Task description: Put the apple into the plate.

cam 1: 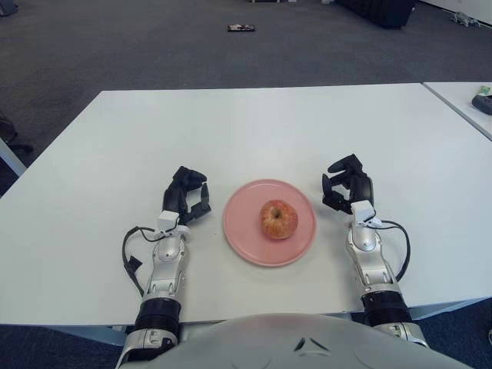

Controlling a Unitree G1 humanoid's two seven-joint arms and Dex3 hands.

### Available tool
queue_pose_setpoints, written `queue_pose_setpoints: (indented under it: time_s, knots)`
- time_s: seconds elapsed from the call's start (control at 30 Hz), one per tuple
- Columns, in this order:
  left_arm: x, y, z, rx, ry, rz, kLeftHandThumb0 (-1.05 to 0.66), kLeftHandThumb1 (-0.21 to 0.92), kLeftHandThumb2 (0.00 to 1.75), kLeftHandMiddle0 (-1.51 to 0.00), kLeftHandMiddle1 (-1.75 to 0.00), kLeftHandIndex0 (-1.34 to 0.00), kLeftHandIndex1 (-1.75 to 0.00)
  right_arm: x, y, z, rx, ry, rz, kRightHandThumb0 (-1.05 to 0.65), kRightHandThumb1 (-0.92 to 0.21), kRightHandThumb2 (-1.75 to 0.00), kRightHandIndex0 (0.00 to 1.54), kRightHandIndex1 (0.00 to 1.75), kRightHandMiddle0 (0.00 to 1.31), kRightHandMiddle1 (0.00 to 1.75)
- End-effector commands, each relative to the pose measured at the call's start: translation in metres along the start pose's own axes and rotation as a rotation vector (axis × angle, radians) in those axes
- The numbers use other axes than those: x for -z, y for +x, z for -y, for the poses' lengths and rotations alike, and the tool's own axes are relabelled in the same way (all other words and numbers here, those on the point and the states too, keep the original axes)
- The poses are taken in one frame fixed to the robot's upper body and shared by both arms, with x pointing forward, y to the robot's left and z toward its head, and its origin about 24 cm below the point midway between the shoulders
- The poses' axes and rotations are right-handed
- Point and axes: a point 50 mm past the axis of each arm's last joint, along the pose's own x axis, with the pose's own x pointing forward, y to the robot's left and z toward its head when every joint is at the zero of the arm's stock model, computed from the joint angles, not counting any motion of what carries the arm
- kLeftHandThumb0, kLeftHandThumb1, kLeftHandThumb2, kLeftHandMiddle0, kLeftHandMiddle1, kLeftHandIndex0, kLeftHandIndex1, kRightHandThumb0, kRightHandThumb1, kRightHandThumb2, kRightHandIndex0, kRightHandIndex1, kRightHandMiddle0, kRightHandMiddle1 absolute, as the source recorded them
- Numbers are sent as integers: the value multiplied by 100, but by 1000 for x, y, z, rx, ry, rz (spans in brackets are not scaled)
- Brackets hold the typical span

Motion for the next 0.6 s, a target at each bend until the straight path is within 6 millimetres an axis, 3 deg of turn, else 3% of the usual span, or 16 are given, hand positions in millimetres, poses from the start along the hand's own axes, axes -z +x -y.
queue_pose_setpoints:
  time_s: [0.0, 0.57]
  knots:
    - [12, -4, 1, 18, -2, -75, -42, 50, 111, -90, -175, -47, -175, 2, 0, 2, 22, 25, -4, -41, -53, -106, 68, 142, 44, 175]
    - [-5, 7, 1, 46, 5, -29, -43, 47, 114, -91, -175, -49, -175, 1, -2, 0, 61, 46, 22, -41, -55, -104, 65, 136, 43, 175]
